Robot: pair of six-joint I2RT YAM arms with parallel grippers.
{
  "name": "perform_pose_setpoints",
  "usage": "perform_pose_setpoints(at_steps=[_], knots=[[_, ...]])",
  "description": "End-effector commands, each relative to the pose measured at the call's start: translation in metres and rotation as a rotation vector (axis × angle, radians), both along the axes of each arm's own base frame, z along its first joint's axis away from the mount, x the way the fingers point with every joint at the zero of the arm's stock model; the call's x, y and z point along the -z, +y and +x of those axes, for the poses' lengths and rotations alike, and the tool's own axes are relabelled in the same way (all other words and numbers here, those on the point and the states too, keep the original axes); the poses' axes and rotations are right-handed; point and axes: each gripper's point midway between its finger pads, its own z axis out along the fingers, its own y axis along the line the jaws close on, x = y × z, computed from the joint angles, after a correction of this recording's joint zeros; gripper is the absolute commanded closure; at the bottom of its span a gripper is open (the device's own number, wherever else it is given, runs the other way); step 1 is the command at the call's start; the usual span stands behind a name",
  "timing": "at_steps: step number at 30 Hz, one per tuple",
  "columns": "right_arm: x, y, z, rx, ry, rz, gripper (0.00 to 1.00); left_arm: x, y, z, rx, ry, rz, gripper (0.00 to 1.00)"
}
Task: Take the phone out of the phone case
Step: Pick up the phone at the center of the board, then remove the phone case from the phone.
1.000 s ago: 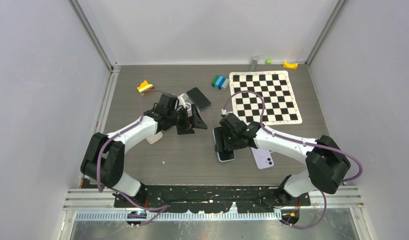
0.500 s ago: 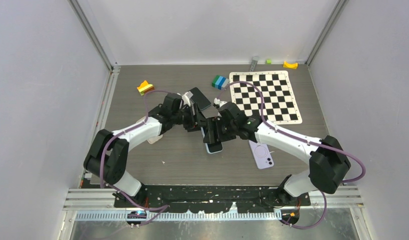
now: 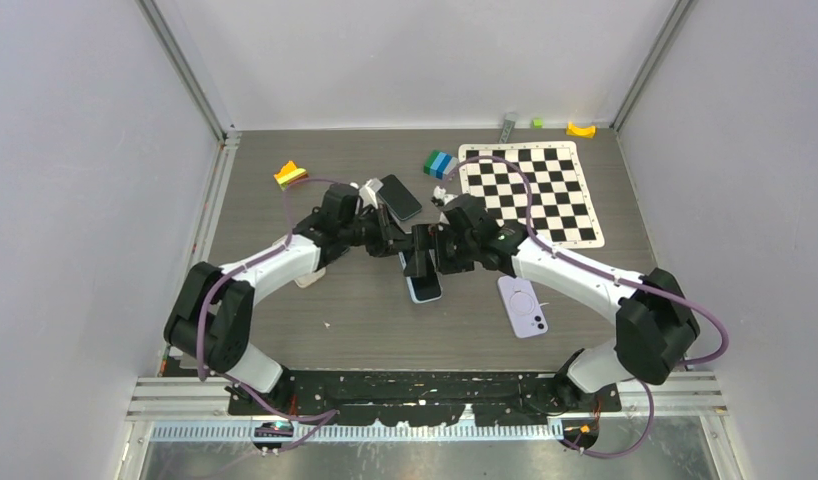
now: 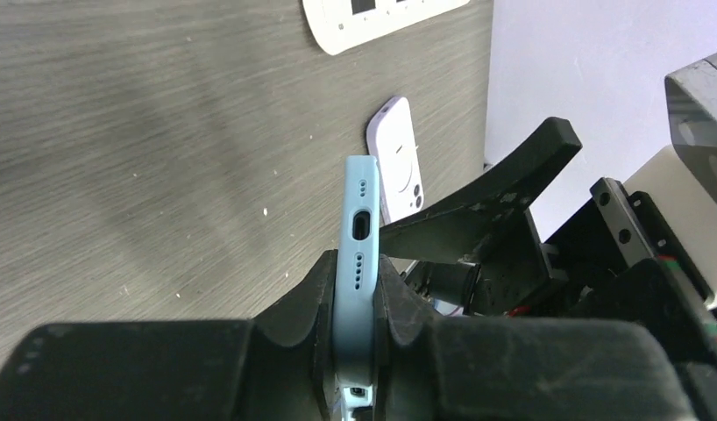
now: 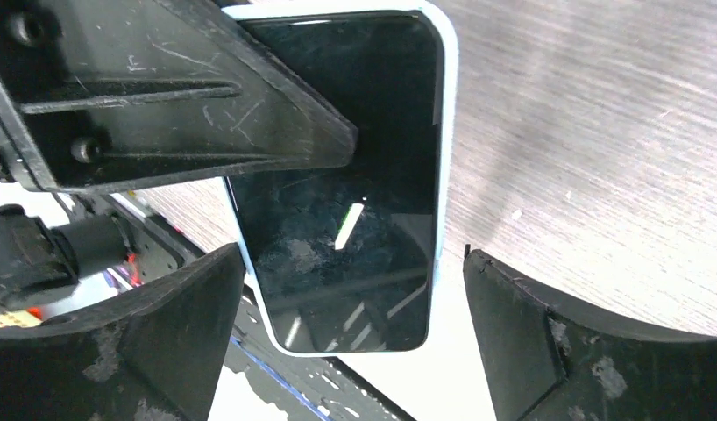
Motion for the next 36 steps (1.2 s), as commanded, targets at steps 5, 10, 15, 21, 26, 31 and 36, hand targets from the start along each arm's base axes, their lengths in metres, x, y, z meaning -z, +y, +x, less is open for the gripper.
perform_pose_setpoints(at_steps=[5,10,15,21,26,31,36], knots=[[-0.100,-0.020,0.048,0.184,-0.209,0.319,0.00,-0.086,0.046,0.044,-0.091,-0.160,-0.150,1.00],[-0.147,-0.028,0.057,0.234,-0.243,0.482,0.03,-0.144,0.098,0.073,-0.220,-0.206,-0.316,1.00],[-0.176,-0.016,0.054,0.179,-0.238,0.599,0.04,-0.196,0.133,0.085,-0.326,-0.221,-0.531,1.00],[-0.213,0.008,0.054,0.062,-0.274,0.761,0.05,-0.236,0.151,0.088,-0.378,-0.222,-0.770,1.00],[-0.242,0.033,0.047,-0.046,-0.321,0.812,0.04,-0.253,0.157,0.087,-0.389,-0.205,-0.893,1.00],[-0.271,0.053,0.047,-0.089,-0.383,0.867,0.00,-0.264,0.158,0.081,-0.386,-0.208,-0.910,1.00],[-0.282,0.072,0.048,-0.129,-0.360,0.897,0.08,-0.267,0.158,0.077,-0.401,-0.183,-0.912,1.00]])
